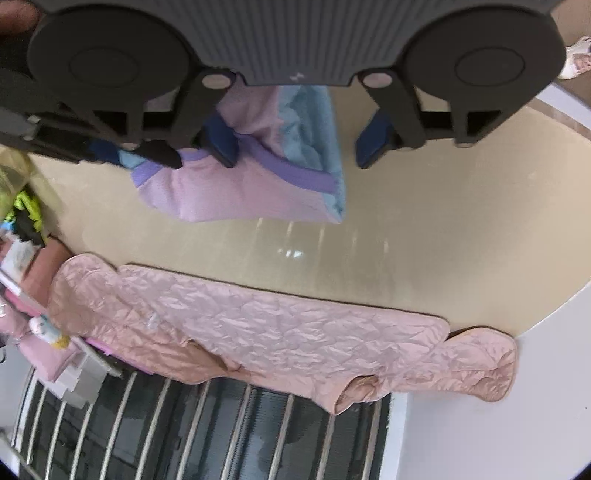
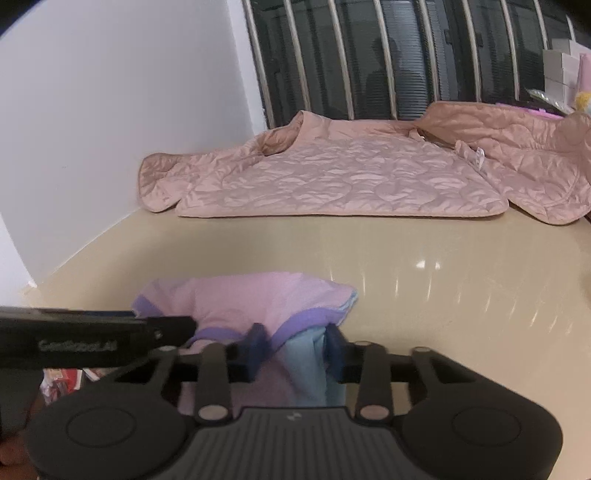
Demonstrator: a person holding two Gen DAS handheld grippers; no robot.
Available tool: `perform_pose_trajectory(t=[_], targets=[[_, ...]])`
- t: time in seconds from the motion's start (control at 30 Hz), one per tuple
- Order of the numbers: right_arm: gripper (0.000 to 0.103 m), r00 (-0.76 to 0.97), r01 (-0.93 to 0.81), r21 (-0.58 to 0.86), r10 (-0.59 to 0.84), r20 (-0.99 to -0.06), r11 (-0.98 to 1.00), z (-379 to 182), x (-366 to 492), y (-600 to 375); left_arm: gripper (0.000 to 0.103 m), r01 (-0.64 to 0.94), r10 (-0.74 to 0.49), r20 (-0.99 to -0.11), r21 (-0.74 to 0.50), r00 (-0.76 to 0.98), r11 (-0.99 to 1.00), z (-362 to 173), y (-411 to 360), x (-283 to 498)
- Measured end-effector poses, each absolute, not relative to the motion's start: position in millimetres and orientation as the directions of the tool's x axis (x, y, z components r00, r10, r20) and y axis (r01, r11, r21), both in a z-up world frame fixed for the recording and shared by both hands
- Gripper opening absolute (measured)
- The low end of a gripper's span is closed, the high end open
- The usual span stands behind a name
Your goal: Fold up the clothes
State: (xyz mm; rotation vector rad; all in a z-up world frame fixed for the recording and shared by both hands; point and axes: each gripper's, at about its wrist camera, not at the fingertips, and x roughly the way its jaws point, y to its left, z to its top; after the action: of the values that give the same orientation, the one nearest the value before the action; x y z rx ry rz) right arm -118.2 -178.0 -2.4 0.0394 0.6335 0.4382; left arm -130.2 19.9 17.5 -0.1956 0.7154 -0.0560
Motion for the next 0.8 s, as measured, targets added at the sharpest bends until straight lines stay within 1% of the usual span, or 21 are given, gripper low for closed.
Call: perform_pose_trajectory(t=[0.03, 0.07, 0.1, 0.17, 0.33, 0.4, 0.43, 0.53, 0.6, 0.63, 0.67, 0.8], targets=[[0.028, 0.727, -0.386, 0.155, 0.403, -0.556, 0.909, -3.6, -121.5, -176.1, 0.052, -0.005, -0.134, -0.637, -0.212, 0.759, 0.977, 16.7, 19.2, -131.7], [0.025, 0.736, -0.389, 0.14, 0.398, -0.547, 0.911, -4.8, -124.7, -174.4, 0.042, 0.008, -0.154, -0.627, -0.229, 0.763, 0.973, 15.2, 19.1, -133.6], [0.024, 0.746, -0.391, 0.124, 0.393, -0.537, 0.912, -5.9, -128.0, -172.7, 0.037, 0.019, -0.172, -0.618, -0.246, 0.767, 0.969, 13.9, 19.2, -135.3], [0.023, 0.756, -0.387, 0.113, 0.385, -0.53, 0.915, -6.7, -131.5, -171.1, 0.034, 0.023, -0.19, -0.606, -0.272, 0.772, 0.962, 12.0, 20.8, -137.7], [0.023, 0.751, -0.366, 0.15, 0.387, -0.535, 0.918, -5.8, -129.2, -173.6, 0.024, 0.012, -0.208, -0.596, -0.316, 0.776, 0.949, 10.4, 23.9, -138.3], [0.019, 0.757, -0.374, 0.147, 0.393, -0.523, 0.916, -7.5, -131.1, -173.7, 0.018, 0.013, -0.205, -0.592, -0.312, 0.779, 0.95, 11.0, 22.8, -139.1], [0.017, 0.76, -0.378, 0.148, 0.397, -0.514, 0.914, -8.7, -132.4, -173.9, 0.017, 0.016, -0.202, -0.589, -0.305, 0.782, 0.952, 11.9, 21.7, -139.5], [0.017, 0.774, -0.372, 0.157, 0.399, -0.492, 0.915, -11.4, -135.4, -174.3, 0.014, 0.027, -0.182, -0.58, -0.266, 0.794, 0.964, 15.9, 16.3, -142.1], [0.014, 0.776, -0.362, 0.174, 0.4, -0.488, 0.916, -11.2, -136.4, -175.4, 0.013, 0.025, -0.175, -0.575, -0.259, 0.799, 0.966, 17.8, 16.0, -143.4], [0.01, 0.777, -0.365, 0.166, 0.398, -0.488, 0.916, -9.5, -137.6, -174.8, 0.012, 0.025, -0.172, -0.57, -0.257, 0.803, 0.966, 18.9, 16.3, -144.3], [0.008, 0.783, -0.363, 0.157, 0.393, -0.482, 0.918, -7.0, -139.6, -174.4, 0.012, 0.024, -0.172, -0.559, -0.262, 0.811, 0.965, 21.1, 18.2, -145.9], [0.007, 0.821, -0.365, 0.102, 0.371, -0.435, 0.926, 5.5, -148.4, -171.1, 0.011, 0.025, -0.149, -0.524, -0.235, 0.838, 0.972, 29.3, 16.2, -146.3]])
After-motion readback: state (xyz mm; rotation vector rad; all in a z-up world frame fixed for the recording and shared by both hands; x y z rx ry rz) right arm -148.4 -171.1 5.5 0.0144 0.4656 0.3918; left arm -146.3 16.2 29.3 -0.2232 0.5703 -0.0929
